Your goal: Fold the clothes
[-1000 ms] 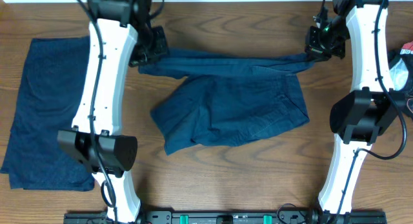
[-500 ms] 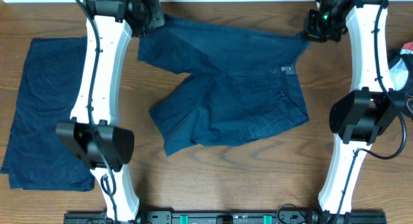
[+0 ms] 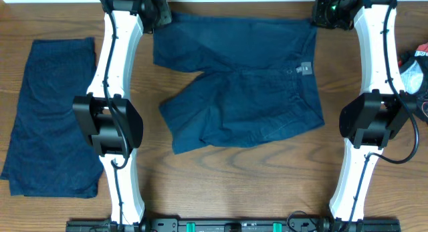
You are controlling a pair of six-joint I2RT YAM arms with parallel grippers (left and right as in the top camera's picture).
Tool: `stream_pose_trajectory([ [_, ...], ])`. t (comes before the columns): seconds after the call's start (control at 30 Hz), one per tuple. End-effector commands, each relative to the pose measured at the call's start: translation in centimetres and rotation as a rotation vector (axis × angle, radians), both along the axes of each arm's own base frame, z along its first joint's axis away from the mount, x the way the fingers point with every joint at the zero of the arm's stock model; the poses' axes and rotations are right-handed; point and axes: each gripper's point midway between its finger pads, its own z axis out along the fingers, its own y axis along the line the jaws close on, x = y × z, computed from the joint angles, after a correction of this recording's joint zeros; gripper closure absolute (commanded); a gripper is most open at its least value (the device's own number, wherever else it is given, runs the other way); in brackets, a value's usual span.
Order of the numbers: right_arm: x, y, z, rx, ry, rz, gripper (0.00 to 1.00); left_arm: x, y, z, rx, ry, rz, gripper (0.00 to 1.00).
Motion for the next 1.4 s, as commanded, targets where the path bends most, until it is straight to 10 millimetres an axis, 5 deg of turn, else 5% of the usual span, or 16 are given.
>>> stream_pose_trajectory([
  [0.0, 0.8, -6.9, -0.1, -0.217, -0.024, -0.162, 0.99, 0.8, 8.6, 2.8, 0.177, -0.076, 0.197, 0.94],
  [0.23, 0.8, -6.5, 0.0, -0.195, -0.027, -0.15, 0.99, -0.3, 8.6, 3.7, 0.186, -0.058, 0.199, 0.94],
  [0.7, -4.9, -6.1, -2.5, -0.196, 0.229, -0.127, 0.99, -10.1, 5.4, 6.4, 0.172, 0.173, 0.181, 0.94],
  [1.37, -11.9, -5.7, 0.5, -0.175, 0.402, -0.079, 0.99, -17.6, 0.8, 4.3, 0.026, 0.494, 0.059, 0.94],
])
